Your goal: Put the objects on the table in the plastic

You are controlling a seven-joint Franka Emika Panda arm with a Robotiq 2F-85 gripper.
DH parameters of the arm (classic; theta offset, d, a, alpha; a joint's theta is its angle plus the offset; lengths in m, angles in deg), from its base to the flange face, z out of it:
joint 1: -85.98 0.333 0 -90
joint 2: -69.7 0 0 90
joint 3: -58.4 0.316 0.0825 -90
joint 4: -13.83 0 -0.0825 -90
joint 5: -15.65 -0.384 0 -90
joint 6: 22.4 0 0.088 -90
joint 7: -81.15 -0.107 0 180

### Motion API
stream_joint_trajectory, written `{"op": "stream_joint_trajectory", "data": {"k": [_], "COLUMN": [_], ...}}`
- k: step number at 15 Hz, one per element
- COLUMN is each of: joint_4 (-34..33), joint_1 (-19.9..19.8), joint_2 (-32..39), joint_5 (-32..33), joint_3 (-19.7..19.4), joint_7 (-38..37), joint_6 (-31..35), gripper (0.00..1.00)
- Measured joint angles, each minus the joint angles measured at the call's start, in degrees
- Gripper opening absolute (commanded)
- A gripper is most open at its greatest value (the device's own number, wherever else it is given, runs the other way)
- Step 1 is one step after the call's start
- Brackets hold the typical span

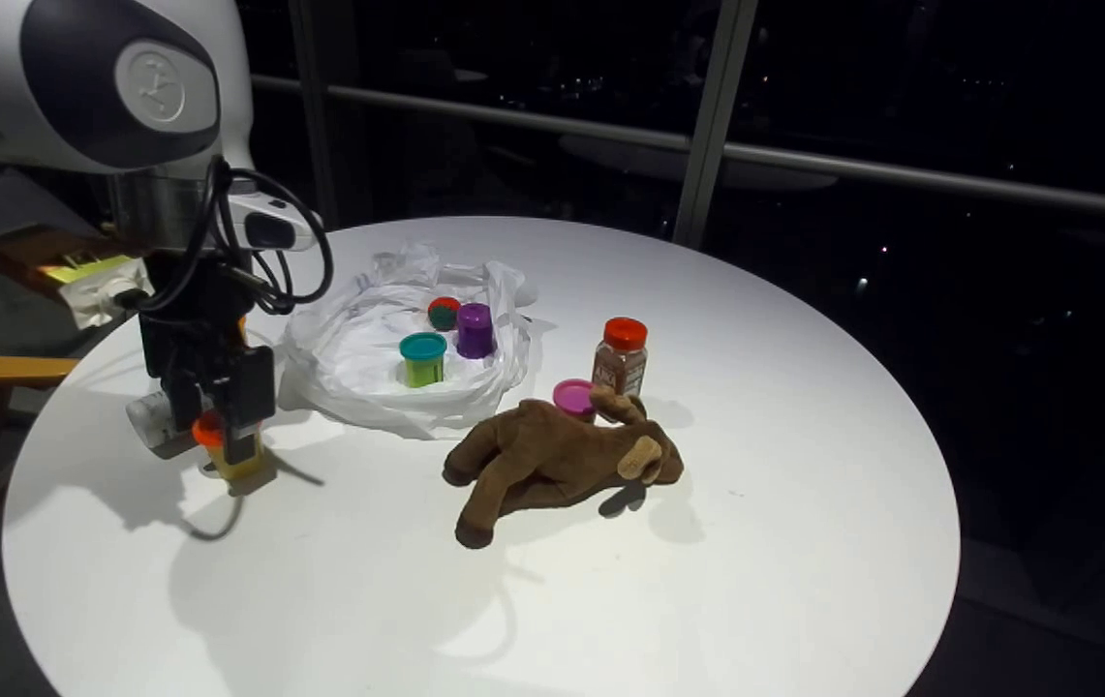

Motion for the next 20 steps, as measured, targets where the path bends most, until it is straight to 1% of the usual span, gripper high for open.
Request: {"op": "stream_joint_trajectory", "data": {"k": [1,2,3,8,11,13,16,20], "joint_4": [0.0,0.0,0.0,-0.04,-0.19,-0.58,-2.27,-6.19], "joint_1": [0.22,0.35,0.48,1.06,1.82,2.24,2.28,0.95], "joint_2": [0.1,0.15,0.15,-0.35,-3.03,-5.7,-8.69,-8.31], "joint_5": [0.24,0.41,0.51,0.59,1.44,3.27,6.49,6.95], "joint_3": [-0.3,-0.52,-0.7,-1.04,-1.34,-1.57,-1.96,-1.98], "joint_7": [-0.43,-0.74,-0.96,-2.05,-4.55,-7.2,-10.73,-11.11], "joint_6": [0.44,0.82,0.96,0.95,0.55,-0.75,-3.28,-3.76], "gripper": [0.42,0.34,0.28,0.28,0.28,0.28,0.28,0.28]}}
